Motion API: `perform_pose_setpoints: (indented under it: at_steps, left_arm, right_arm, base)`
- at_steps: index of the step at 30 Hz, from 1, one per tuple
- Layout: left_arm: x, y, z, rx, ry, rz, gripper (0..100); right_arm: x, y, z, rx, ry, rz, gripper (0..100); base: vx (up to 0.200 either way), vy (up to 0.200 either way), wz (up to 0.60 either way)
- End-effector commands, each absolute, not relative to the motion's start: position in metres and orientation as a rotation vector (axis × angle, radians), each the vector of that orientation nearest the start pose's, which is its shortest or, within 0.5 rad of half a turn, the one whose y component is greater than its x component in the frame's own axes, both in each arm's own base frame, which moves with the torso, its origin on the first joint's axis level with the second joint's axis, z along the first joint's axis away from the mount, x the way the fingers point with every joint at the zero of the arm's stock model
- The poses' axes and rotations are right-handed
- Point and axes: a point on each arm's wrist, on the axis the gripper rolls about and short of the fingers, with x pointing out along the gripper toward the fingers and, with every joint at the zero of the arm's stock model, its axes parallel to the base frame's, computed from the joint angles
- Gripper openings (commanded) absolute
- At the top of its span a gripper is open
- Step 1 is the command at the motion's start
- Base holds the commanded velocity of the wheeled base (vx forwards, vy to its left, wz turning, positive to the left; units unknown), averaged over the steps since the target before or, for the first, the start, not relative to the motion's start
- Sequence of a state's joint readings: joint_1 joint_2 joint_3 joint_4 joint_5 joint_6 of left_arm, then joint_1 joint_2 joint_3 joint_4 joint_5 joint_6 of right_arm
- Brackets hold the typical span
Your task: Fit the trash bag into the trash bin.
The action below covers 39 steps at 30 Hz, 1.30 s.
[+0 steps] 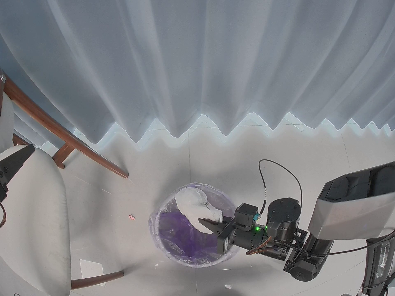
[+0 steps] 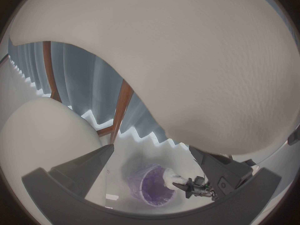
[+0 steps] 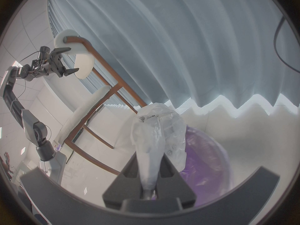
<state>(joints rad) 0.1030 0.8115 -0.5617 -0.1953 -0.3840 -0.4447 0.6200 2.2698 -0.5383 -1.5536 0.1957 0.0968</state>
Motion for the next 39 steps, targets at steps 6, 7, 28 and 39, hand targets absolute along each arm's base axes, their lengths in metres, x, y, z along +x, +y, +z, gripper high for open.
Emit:
perform_pose_setpoints:
  at_steps: [6,7,28,39]
  left_arm:
    - [0.070,-0.009,0.233,-0.451,0.143,-0.423,100]
    - [0.070,-0.009,0.233,-0.451,0.143,-0.423,100]
    - [0.070,-0.009,0.224,-0.458,0.170,-0.412,100]
    - [0.067,-0.009,0.226,-0.456,0.154,-0.414,100]
  right_arm:
    - [0.263,0.190,0.006,0.026,0.316,0.780,0]
    - [0.263,0.190,0.006,0.026,0.316,0.780,0]
    - [0.287,0.192,-0.055,0.003,0.416,0.680,0]
    - [0.291,0.199,-0.072,0.004,0.433,0.658,0]
  base:
    - [0.000,0.000,0.00]
    - [0.000,0.000,0.00]
    - [0.000,0.000,0.00]
    - [0.000,0.000,0.00]
